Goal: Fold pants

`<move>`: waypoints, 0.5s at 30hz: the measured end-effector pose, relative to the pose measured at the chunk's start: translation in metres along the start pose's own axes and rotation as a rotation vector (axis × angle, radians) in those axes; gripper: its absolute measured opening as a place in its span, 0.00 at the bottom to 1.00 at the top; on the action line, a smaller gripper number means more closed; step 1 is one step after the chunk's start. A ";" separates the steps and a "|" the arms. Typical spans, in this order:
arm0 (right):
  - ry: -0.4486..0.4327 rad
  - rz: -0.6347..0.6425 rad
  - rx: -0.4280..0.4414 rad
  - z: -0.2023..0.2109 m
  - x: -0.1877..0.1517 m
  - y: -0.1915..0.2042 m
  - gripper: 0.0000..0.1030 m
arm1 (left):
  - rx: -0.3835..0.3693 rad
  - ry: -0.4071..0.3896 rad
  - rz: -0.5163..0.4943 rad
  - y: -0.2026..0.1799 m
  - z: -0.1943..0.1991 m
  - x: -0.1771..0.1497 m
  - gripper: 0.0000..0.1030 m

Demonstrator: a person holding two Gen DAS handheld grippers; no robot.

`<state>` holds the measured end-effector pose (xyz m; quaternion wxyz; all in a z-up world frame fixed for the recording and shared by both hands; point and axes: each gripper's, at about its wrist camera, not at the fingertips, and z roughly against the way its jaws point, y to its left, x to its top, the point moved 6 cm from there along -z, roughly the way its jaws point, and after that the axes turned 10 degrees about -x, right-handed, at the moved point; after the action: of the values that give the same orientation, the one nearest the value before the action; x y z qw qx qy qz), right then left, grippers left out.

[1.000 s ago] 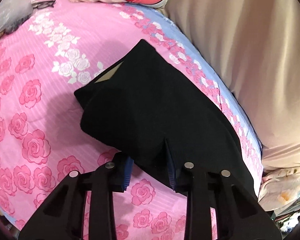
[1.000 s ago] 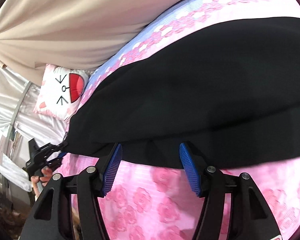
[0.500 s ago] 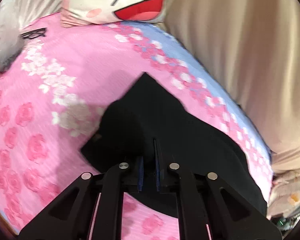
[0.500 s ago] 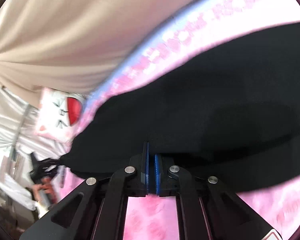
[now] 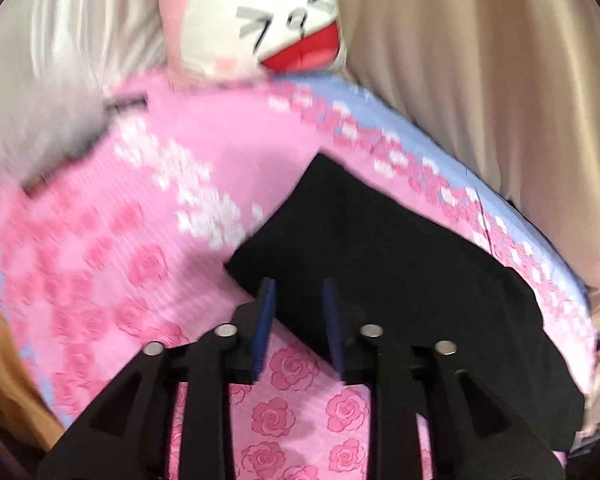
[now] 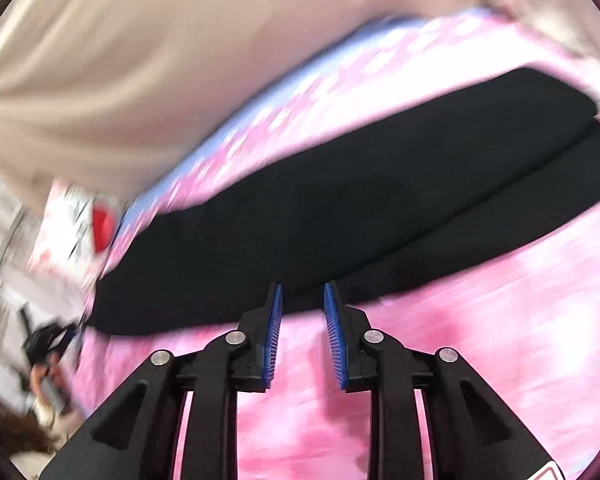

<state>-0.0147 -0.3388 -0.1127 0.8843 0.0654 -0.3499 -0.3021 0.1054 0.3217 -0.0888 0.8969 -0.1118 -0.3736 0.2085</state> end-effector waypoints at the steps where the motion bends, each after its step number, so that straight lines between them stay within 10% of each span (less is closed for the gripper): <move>1: -0.057 -0.043 -0.068 0.007 0.013 -0.027 0.47 | 0.018 -0.030 -0.050 -0.016 0.005 0.000 0.46; 5: -0.131 -0.176 -0.248 0.001 0.059 -0.123 0.49 | 0.018 -0.059 -0.209 -0.077 0.006 -0.014 0.54; 9: -0.095 -0.270 -0.193 -0.029 0.081 -0.162 0.49 | -0.055 -0.002 -0.330 -0.145 -0.009 -0.043 0.87; 12: -0.085 -0.292 -0.155 -0.048 0.096 -0.174 0.49 | -0.047 -0.014 -0.454 -0.197 -0.014 -0.069 0.91; 15: -0.076 -0.294 -0.122 -0.051 0.104 -0.174 0.05 | -0.040 -0.003 -0.548 -0.232 -0.021 -0.088 0.91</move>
<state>-0.0063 -0.5448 -0.1475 0.8189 0.0506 -0.3508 -0.4514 0.1321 0.0740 -0.0756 0.9169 -0.0241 -0.3954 -0.0493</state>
